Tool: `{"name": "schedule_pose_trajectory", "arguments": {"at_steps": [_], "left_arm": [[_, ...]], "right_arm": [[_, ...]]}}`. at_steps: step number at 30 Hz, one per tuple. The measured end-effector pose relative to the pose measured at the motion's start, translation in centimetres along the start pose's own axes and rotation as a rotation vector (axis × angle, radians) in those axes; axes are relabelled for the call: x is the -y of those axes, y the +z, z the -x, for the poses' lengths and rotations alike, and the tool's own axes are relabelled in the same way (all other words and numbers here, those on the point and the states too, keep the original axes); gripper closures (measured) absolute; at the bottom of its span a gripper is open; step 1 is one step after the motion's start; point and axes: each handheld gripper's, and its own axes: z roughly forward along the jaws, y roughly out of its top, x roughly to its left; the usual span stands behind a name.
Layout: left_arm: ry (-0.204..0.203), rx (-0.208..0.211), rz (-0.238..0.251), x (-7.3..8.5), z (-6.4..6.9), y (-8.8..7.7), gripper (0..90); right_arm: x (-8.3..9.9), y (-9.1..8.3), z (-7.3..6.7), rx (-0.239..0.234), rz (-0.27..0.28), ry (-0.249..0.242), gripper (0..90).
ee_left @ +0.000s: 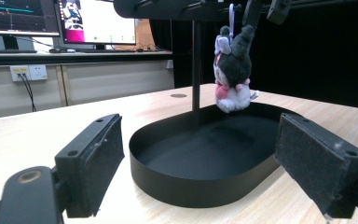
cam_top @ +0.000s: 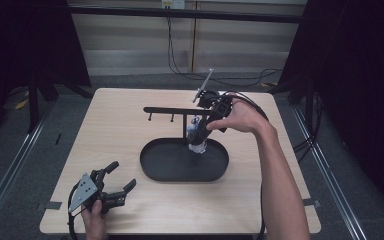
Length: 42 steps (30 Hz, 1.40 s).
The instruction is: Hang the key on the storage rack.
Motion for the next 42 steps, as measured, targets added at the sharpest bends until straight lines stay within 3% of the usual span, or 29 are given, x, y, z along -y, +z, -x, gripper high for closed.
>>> {"name": "schedule_pose_trajectory", "arguments": {"at_steps": [4,9,14,19,24,27,31,32,34,40,42], "left_arm": [[0.0,0.0,0.0,0.0,0.0,0.0,15.2],[0.0,0.0,0.0,0.0,0.0,0.0,15.2],[0.0,0.0,-0.001,0.0,0.0,0.0,15.2],[0.001,0.0,-0.002,0.0,0.0,0.0,15.1],[0.001,0.0,0.0,0.0,0.0,0.0,15.2],[0.0,0.0,0.0,0.0,0.0,0.0,15.2],[0.0,0.0,0.0,0.0,0.0,0.0,15.1],[0.0,0.0,0.0,0.0,0.0,0.0,15.1],[0.0,0.0,-0.002,0.0,0.0,0.0,15.1],[0.001,0.0,-0.001,0.0,0.0,0.0,15.1],[0.001,0.0,-0.001,0.0,0.0,0.0,15.1]], "right_arm": [[0.3,-0.1,-0.6,-0.008,0.038,0.012,39.1],[1.2,0.1,-1.2,-0.025,0.127,0.037,35.1],[2.1,0.7,-2.1,-0.046,0.177,0.017,31.0],[2.5,1.6,-3.2,0.007,0.207,-0.002,26.3],[3.5,2.2,-4.0,0.031,0.277,0.018,20.3],[4.3,2.5,-4.5,0.059,0.341,0.044,16.4],[5.4,3.0,-5.5,0.067,0.437,0.034,15.3],[5.8,3.1,-5.8,0.077,0.446,0.056,16.0],[6.4,3.5,-6.3,0.108,0.484,0.051,14.4],[8.7,5.3,-7.6,0.13,0.602,0.082,14.6],[9.4,6.0,-8.1,0.204,0.612,0.104,14.4]]}}
